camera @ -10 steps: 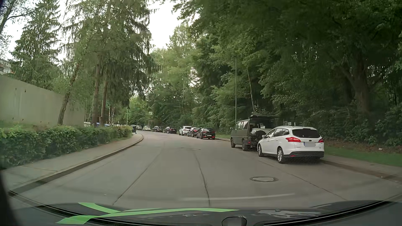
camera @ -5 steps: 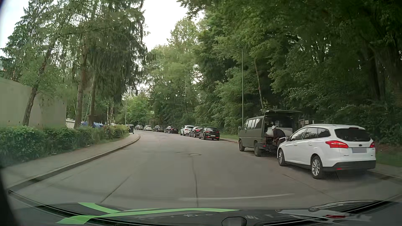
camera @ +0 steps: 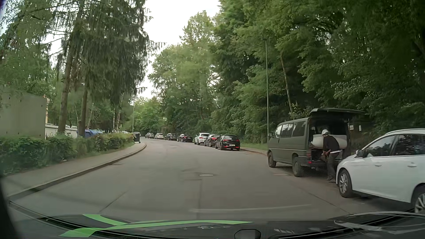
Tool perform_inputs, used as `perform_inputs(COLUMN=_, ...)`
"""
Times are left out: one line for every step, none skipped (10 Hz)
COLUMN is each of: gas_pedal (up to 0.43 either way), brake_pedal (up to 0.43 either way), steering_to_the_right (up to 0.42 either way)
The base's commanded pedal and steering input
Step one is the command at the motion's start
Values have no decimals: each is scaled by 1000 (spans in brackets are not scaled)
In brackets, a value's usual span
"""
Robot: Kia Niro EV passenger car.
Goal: Follow the waypoints while adhering to traffic rules and regulations
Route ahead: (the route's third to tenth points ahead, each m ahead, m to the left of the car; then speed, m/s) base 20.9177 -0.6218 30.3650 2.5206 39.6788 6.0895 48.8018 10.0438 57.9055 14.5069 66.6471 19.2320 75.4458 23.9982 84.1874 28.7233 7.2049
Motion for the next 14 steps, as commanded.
perform_inputs(gas_pedal=138, brake_pedal=0, steering_to_the_right=-32)
perform_inputs(gas_pedal=138, brake_pedal=0, steering_to_the_right=-32)
perform_inputs(gas_pedal=138, brake_pedal=0, steering_to_the_right=-31)
perform_inputs(gas_pedal=138, brake_pedal=0, steering_to_the_right=-32)
perform_inputs(gas_pedal=138, brake_pedal=0, steering_to_the_right=-32)
perform_inputs(gas_pedal=138, brake_pedal=0, steering_to_the_right=-32)
perform_inputs(gas_pedal=138, brake_pedal=0, steering_to_the_right=-32)
perform_inputs(gas_pedal=138, brake_pedal=0, steering_to_the_right=-32)
perform_inputs(gas_pedal=138, brake_pedal=0, steering_to_the_right=-32)
perform_inputs(gas_pedal=138, brake_pedal=0, steering_to_the_right=-32)
perform_inputs(gas_pedal=138, brake_pedal=0, steering_to_the_right=-32)
perform_inputs(gas_pedal=130, brake_pedal=0, steering_to_the_right=-32)
perform_inputs(gas_pedal=130, brake_pedal=0, steering_to_the_right=-32)
perform_inputs(gas_pedal=130, brake_pedal=0, steering_to_the_right=-32)
